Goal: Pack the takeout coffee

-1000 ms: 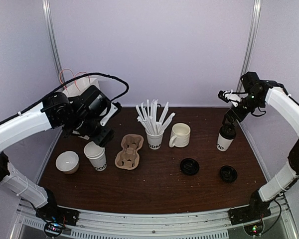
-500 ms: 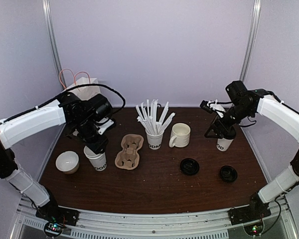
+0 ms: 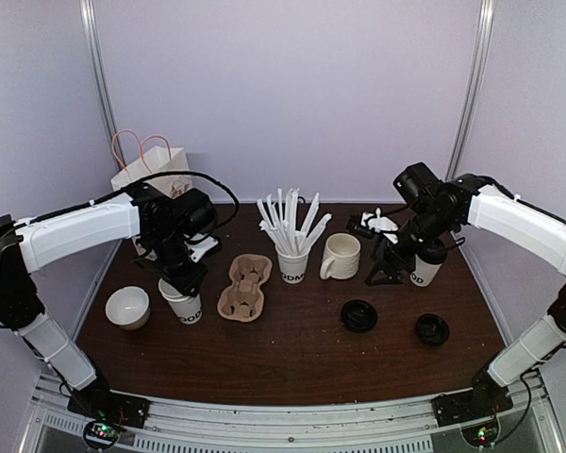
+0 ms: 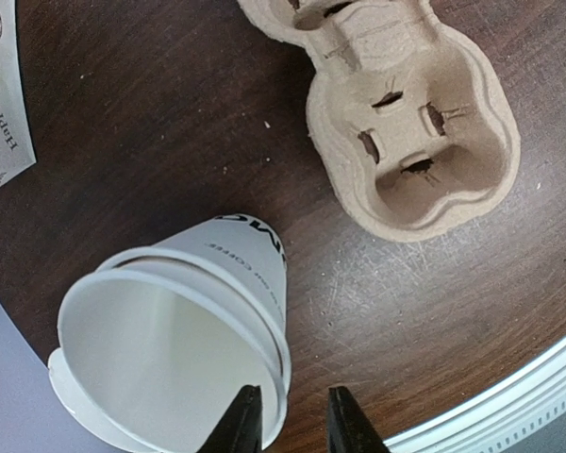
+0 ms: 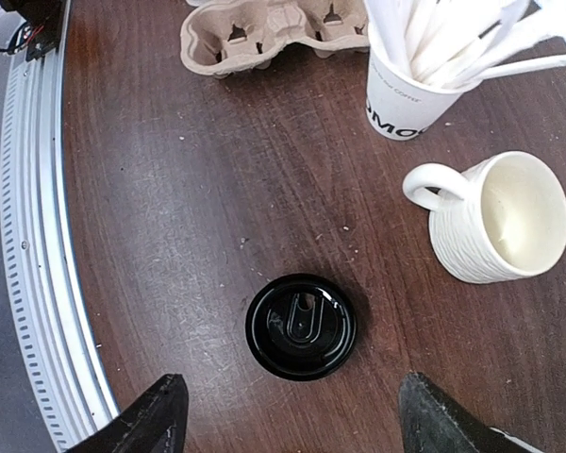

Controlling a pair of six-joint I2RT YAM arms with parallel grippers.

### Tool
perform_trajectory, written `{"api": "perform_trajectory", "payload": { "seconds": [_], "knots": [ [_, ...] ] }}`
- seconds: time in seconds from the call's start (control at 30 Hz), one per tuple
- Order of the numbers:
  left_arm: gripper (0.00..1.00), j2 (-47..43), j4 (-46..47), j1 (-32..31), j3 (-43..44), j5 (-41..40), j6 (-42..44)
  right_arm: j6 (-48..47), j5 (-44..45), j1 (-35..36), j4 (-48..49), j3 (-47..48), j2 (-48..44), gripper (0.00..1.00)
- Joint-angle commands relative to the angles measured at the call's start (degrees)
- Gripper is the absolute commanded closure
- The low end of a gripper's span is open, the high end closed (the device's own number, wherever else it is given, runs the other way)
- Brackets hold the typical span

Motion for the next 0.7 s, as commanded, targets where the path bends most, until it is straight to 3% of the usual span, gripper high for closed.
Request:
{"api": "perform_trajectory", "payload": {
  "seconds": [0.0, 0.17, 0.4, 0.53, 0.63, 0.67],
  "knots": [
    [0.78, 1.50, 1.94, 0.58, -0.13, 0.37, 1.58, -1.15, 1.48, 2.06, -1.25, 0.02, 1.15, 0.20],
    [0.90, 1.79, 1.62, 0.58, -0.05, -0.91, 1.71, -1.42, 2.58, 3.68, -1.38, 0.55, 2.06, 0.21],
    [1.00, 0.55, -0.41, 0.58, 0.76, -2.10, 1.89, -1.51, 3.13, 5.49, -1.12, 0.90, 3.19, 0.21],
    [1.00, -0.49, -3.66, 0.58, 3.29, -2.12, 1.74, -1.72, 3.02, 6.67, -1.65, 1.68, 3.73, 0.21],
    [1.00, -5.12, -2.48, 1.83, 4.68, 3.46, 2.15, -1.97, 0.79, 7.21, -2.77, 2.59, 4.01, 0.21],
    [1.00, -6.21, -2.67, 2.33, 4.55, -0.35, 2.14, -1.91, 0.39, 7.35, -2.85, 2.72, 4.15, 0.21]
  ]
}}
